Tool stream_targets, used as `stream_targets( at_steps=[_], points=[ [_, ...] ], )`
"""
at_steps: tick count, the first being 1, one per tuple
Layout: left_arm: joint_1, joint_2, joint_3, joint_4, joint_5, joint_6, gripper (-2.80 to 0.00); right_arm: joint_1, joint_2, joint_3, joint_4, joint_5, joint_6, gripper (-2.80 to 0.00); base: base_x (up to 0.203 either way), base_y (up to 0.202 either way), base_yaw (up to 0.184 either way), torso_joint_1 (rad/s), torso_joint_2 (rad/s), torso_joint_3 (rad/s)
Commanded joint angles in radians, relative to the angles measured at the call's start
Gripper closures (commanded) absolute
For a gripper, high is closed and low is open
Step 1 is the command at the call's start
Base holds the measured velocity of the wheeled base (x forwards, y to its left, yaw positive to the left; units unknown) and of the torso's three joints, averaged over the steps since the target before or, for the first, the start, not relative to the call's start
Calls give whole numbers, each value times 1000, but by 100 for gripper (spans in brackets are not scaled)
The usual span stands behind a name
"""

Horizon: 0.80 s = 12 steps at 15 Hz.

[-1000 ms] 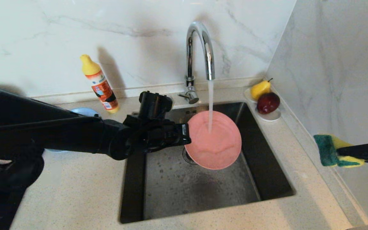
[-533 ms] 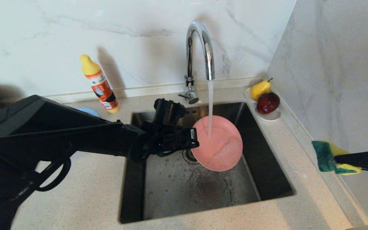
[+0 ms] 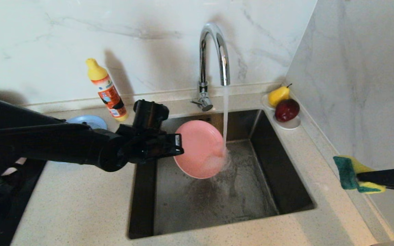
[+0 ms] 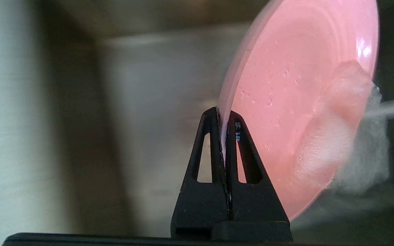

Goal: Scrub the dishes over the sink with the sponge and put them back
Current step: Rinse the plate

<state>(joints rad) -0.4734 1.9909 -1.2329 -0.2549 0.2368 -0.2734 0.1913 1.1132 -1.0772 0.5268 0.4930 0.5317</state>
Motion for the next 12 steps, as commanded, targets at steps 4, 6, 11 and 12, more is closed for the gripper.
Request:
stream_targets(
  at_steps=[4,6,11,12],
  points=[
    [171,-225,197,-8,76,35,0,0,7,31,-1,2,4,0,0,0,0,0,0,0],
    [180,-257,205,-8,75,35,0,0,10,31,-1,2,4,0,0,0,0,0,0,0],
    [180,-284,234,-10,75,35,0,0,17,65,-4,4,1,0,0,0,0,0,0,0],
    [180,-281,248,-12,73,33,0,0,17,76,-20,4,2,0,0,0,0,0,0,0]
  ],
)
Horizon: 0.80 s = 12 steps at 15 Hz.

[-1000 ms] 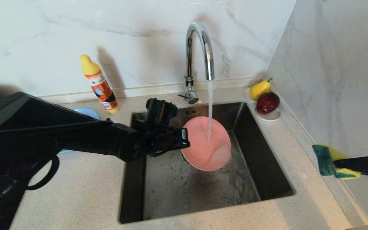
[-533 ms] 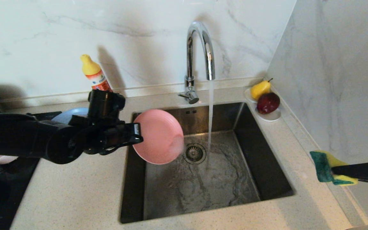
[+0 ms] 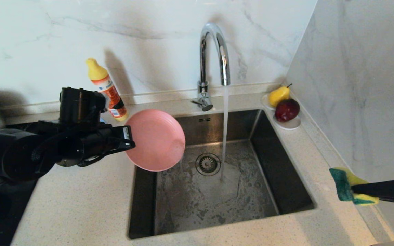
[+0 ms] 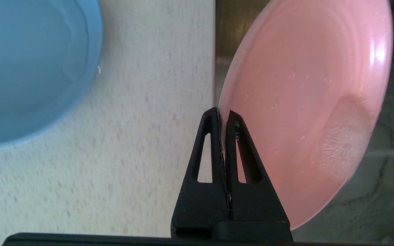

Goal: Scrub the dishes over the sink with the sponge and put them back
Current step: Rinse the plate

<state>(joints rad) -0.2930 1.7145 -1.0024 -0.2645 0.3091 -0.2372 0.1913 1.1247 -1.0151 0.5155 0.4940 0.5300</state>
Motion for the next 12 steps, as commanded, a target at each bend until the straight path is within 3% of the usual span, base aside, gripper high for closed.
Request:
stream_targets(
  at_steps=[1,9,12],
  points=[
    [0,-9,10,-2,-2,-6,0,0,6,26,-27,3,4,0,0,0,0,0,0,0],
    [0,-27,10,-1,4,13,0,2,4,46,-60,5,7,0,0,0,0,0,0,0],
    [0,-26,-5,-11,14,94,0,2,4,50,-60,4,7,0,0,0,0,0,0,0]
  ],
)
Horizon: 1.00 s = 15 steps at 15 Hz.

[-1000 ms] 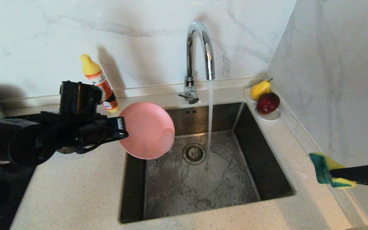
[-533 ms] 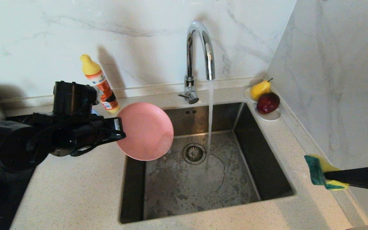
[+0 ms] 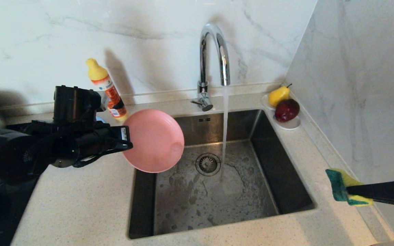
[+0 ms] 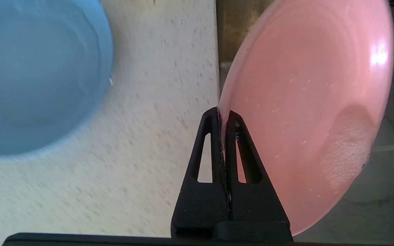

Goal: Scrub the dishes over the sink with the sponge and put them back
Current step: Rinse the plate

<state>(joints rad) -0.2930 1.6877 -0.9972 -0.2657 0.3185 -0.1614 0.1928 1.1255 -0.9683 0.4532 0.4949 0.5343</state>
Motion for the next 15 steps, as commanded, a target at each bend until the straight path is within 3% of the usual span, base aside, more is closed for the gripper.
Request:
stream_targets(
  at_steps=[1,8,9,15],
  points=[
    [-3,1,-23,-31,6,23,0,1,5,8,2,4,3,0,0,0,0,0,0,0],
    [-11,35,-14,-181,29,143,0,1,8,6,1,4,1,0,0,0,0,0,0,0],
    [-18,35,-1,-209,32,188,0,1,8,8,1,10,1,0,0,0,0,0,0,0],
    [-25,34,39,-277,51,228,0,1,7,10,1,16,1,0,0,0,0,0,0,0]
  ],
)
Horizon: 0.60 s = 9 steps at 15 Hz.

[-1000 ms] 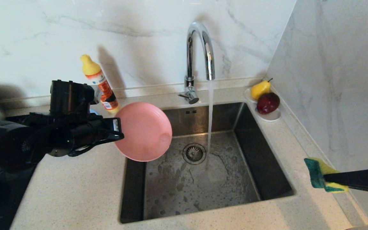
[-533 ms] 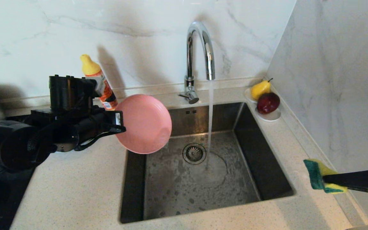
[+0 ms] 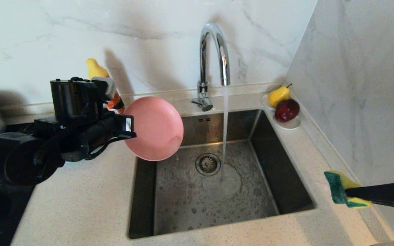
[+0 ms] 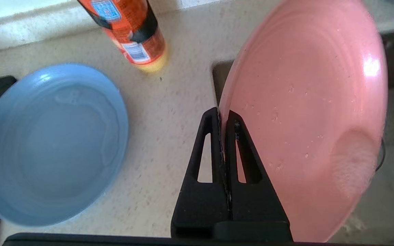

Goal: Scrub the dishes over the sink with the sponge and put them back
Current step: Rinse the plate

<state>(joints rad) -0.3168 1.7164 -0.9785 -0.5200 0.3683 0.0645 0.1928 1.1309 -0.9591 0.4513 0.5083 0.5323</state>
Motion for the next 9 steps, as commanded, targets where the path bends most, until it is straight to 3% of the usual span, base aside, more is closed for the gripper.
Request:
stream_targets(
  at_steps=[1,6,8,9],
  points=[
    [-1,2,17,-52,1,1,0,1,1,-1,3,3,3,0,0,0,0,0,0,0],
    [0,-17,15,-39,0,0,0,1,3,11,3,4,1,0,0,0,0,0,0,0],
    [12,-36,-1,60,-1,-53,0,1,3,10,3,3,0,0,0,0,0,0,0,0],
    [23,-55,-24,169,-7,-107,0,1,10,8,1,3,-1,0,0,0,0,0,0,0]
  ],
)
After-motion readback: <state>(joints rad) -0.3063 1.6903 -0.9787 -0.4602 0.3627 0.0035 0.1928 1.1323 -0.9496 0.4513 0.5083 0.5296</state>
